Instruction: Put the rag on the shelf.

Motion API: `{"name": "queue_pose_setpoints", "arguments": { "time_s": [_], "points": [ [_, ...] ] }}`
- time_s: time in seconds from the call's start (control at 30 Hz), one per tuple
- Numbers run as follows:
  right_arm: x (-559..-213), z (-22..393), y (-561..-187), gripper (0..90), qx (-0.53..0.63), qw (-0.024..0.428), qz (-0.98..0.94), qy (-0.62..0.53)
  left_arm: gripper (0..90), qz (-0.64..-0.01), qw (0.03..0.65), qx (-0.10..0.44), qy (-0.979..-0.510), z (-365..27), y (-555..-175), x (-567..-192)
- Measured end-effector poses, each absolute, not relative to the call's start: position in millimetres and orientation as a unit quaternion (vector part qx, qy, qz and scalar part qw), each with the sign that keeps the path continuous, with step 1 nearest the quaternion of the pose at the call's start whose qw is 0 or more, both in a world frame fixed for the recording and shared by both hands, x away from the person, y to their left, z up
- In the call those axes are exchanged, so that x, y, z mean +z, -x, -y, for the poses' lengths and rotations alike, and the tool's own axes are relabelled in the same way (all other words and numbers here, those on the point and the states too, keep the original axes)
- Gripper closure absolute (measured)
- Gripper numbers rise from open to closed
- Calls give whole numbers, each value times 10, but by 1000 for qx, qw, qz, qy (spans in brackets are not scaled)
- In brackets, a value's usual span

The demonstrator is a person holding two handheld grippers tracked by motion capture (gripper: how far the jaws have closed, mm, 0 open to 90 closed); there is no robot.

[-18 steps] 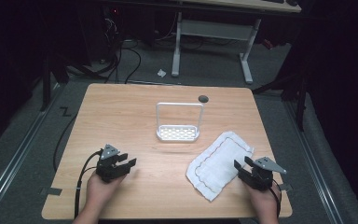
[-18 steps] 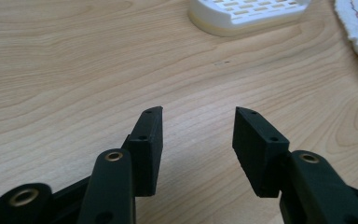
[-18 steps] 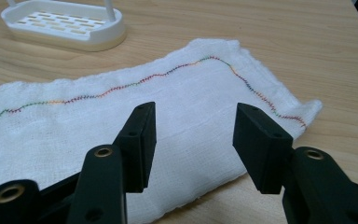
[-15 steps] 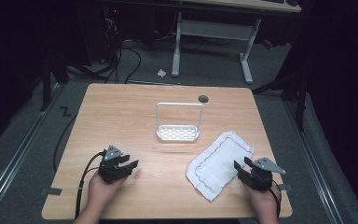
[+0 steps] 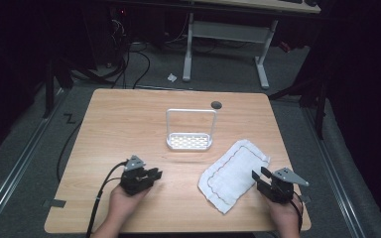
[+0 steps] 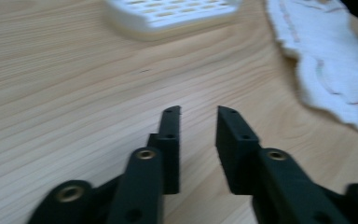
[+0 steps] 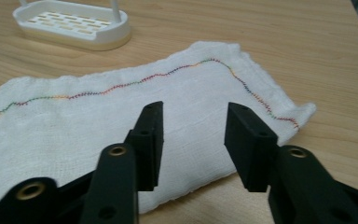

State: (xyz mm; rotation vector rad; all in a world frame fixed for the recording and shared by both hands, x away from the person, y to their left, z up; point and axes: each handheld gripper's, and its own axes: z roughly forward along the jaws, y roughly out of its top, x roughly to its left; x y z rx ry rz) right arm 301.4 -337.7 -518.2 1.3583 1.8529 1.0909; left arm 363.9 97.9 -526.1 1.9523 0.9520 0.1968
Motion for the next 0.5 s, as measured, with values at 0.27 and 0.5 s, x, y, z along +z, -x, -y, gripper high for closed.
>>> {"name": "queue_pose_setpoints", "arguments": {
  "time_s": [0.27, 0.5],
  "points": [
    [-5167, 3342, -3015, 748, 413, 269, -701, -515, 899, -316, 473, 57, -821, -24, -3765, -5167],
    [-5205, 3336, -3022, 615, 418, 247, -714, -504, 878, -285, 442, 43, -849, 499, -3814, -5239]
  ]
}}
